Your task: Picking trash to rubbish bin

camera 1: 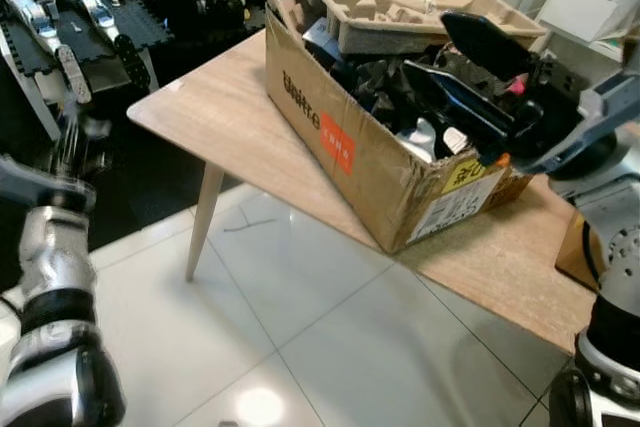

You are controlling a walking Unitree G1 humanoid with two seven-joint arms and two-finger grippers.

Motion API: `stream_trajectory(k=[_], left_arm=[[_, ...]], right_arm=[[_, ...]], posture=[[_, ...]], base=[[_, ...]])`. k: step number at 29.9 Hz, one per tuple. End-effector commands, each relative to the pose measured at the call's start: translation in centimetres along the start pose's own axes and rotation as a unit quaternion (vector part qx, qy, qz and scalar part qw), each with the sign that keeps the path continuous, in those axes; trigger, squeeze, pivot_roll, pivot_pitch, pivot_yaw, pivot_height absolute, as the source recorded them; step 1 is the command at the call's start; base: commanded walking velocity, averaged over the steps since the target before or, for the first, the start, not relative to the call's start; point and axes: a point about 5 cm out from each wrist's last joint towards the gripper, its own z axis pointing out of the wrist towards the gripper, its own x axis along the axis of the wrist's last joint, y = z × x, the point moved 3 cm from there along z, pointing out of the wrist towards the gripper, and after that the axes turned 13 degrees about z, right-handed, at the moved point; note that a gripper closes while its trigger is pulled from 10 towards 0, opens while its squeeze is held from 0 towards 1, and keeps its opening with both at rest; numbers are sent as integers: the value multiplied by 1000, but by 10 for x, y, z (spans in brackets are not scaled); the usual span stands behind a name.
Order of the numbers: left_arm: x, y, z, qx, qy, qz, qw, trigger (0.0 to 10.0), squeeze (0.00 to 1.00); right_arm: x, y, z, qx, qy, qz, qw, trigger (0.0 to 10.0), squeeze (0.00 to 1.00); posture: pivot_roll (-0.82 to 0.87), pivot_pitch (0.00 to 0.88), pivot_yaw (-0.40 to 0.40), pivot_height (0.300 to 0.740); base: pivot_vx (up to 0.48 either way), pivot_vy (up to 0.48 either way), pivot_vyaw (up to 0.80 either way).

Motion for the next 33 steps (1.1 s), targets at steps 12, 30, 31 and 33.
stream_trajectory(k=[12, 30, 31, 33], left_arm=[[1, 95, 18, -244, 8, -72, 967, 10000, 0], [-14, 113, 35, -252, -64, 15, 965, 10000, 0], [-17, 111, 38, -240, -69, 36, 968, 10000, 0], [-18, 109, 40, -231, -72, 49, 969, 10000, 0]], right_arm=[[-14, 4, -14, -61, -43, 7, 997, 10000, 0], [-54, -24, -44, -52, -144, 95, 984, 10000, 0], [-57, -29, -45, -43, -154, 101, 982, 10000, 0], [-59, -32, -45, -37, -160, 105, 981, 10000, 0]], posture=[[-15, 104, -31, 740], [-76, 104, -20, 740], [-75, 105, -22, 740], [-76, 103, -22, 740]], base=[[0, 0, 0], [0, 0, -548], [0, 0, -738], [0, 0, -738]])
